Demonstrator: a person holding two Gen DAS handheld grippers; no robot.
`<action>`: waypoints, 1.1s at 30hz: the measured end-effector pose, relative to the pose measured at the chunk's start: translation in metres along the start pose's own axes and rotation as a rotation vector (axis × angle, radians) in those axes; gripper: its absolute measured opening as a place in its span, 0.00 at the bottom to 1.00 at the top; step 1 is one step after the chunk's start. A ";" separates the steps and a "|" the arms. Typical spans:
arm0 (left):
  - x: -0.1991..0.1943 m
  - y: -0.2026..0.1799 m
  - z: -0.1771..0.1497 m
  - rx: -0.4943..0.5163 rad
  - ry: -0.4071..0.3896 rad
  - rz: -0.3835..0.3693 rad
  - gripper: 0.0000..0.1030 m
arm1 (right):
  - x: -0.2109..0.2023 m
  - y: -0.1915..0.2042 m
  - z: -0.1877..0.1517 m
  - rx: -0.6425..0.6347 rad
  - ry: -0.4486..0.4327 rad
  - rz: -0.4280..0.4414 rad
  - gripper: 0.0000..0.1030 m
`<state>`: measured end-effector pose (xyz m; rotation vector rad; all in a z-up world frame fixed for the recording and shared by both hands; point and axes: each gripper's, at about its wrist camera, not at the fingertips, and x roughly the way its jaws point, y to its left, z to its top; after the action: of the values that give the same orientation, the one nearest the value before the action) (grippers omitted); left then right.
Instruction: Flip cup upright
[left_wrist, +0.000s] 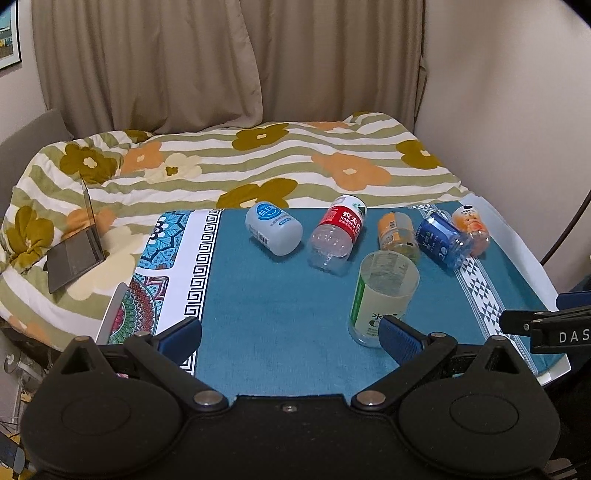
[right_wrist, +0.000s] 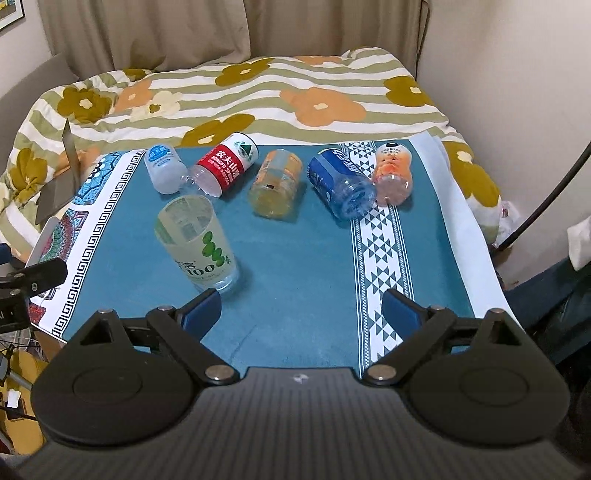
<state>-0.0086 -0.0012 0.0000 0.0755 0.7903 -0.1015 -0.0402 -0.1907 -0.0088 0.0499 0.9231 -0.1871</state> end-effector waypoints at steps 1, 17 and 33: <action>0.000 -0.001 0.000 0.001 0.000 0.001 1.00 | 0.000 0.000 0.000 0.000 0.000 0.001 1.00; 0.000 -0.004 -0.001 0.016 0.003 0.006 1.00 | -0.001 -0.001 -0.003 0.003 0.003 -0.006 1.00; 0.001 -0.002 0.000 0.014 0.001 0.011 1.00 | 0.001 -0.001 0.000 0.004 0.005 -0.008 1.00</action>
<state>-0.0081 -0.0032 -0.0010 0.0932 0.7902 -0.0961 -0.0401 -0.1918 -0.0093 0.0504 0.9281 -0.1958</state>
